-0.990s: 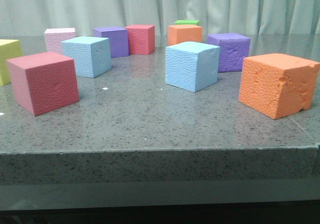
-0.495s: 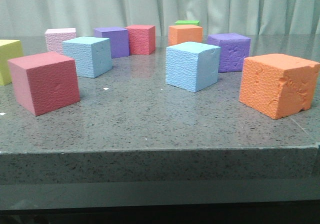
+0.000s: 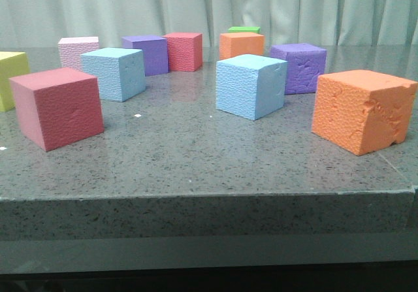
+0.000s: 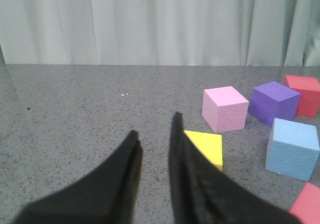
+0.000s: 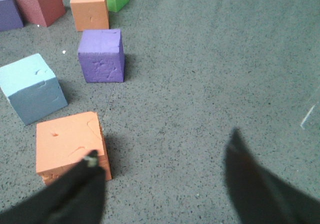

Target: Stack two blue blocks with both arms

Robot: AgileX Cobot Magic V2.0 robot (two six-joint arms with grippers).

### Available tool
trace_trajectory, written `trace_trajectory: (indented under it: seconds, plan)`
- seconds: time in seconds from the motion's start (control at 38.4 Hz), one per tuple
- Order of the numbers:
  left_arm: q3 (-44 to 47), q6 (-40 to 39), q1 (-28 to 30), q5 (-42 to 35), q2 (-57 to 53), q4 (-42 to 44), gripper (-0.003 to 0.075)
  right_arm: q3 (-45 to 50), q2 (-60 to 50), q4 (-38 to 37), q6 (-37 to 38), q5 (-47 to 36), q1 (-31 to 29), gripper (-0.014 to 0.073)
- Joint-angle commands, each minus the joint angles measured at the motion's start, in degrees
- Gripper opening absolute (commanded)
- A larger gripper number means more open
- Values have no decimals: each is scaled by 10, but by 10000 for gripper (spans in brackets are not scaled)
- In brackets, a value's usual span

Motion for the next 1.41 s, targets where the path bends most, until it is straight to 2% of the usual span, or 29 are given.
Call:
trace_trajectory:
  seconds: [0.0, 0.05, 0.1, 0.16, 0.34, 0.47, 0.7, 0.89, 1.12, 1.38]
  plan:
    - [-20, -2, -1, -54, 7, -3, 436, -19, 4, -5, -2, -42, -2, 657]
    - [-20, -2, -1, -56, 7, -3, 568, -19, 4, -5, -2, -53, -2, 646]
    - [-16, -2, -1, -63, 7, -3, 650, -21, 9, 0, -2, -66, -2, 647]
    - [-16, -2, -1, -63, 7, -3, 693, -27, 20, 8, -2, -71, -1, 647]
    - [-16, -2, -1, -63, 7, -3, 692, -91, 124, 10, -33, -43, 31, 647]
    - [-16, -2, -1, -63, 7, -3, 692, -144, 212, 10, -60, -38, 77, 647]
    - [-16, -2, -1, -63, 7, -3, 692, -244, 368, 10, -64, -18, 172, 647]
    - [-16, -2, -1, -63, 7, -3, 692, -353, 480, 10, -69, 46, 227, 647]
    - [-16, -2, -1, -63, 7, -3, 692, -476, 593, 12, -85, 114, 249, 647]
    - [-16, -2, -1, -63, 7, -3, 692, -511, 657, 11, -85, 125, 248, 647]
